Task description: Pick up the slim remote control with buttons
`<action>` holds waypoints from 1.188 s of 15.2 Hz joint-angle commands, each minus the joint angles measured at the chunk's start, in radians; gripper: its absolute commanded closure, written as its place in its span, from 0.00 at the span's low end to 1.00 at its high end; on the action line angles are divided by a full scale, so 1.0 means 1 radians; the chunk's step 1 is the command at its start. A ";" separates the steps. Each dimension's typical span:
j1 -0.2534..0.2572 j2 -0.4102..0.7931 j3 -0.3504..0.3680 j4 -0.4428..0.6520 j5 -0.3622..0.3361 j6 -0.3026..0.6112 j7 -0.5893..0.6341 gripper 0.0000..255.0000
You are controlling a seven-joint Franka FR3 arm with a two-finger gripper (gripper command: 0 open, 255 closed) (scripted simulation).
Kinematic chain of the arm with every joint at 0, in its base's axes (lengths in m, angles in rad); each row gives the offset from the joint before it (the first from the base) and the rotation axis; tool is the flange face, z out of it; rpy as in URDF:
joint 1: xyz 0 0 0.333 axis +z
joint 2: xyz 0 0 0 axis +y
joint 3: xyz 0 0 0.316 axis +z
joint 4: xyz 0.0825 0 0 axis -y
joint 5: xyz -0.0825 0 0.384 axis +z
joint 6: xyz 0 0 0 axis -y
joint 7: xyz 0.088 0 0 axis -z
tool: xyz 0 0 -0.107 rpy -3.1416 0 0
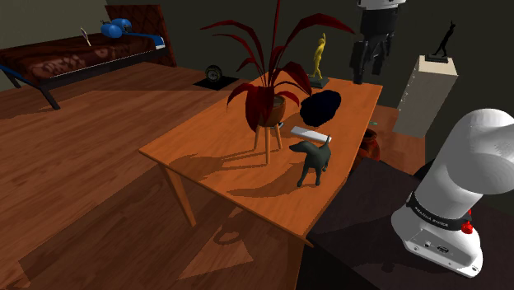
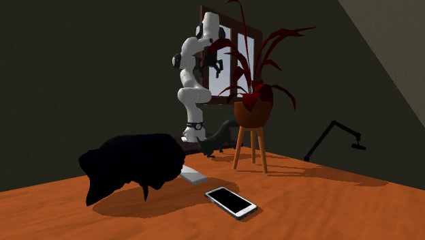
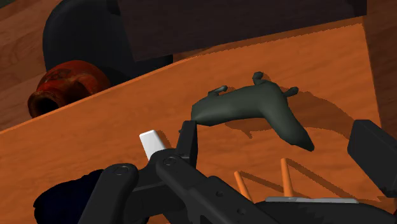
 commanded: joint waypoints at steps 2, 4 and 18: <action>-0.003 0.003 -0.014 -0.026 -0.011 0.035 -0.017 0.00; -0.008 0.015 -0.044 -0.073 -0.032 0.107 -0.052 0.00; -0.029 0.319 -0.275 -0.232 -0.127 0.665 -0.298 0.00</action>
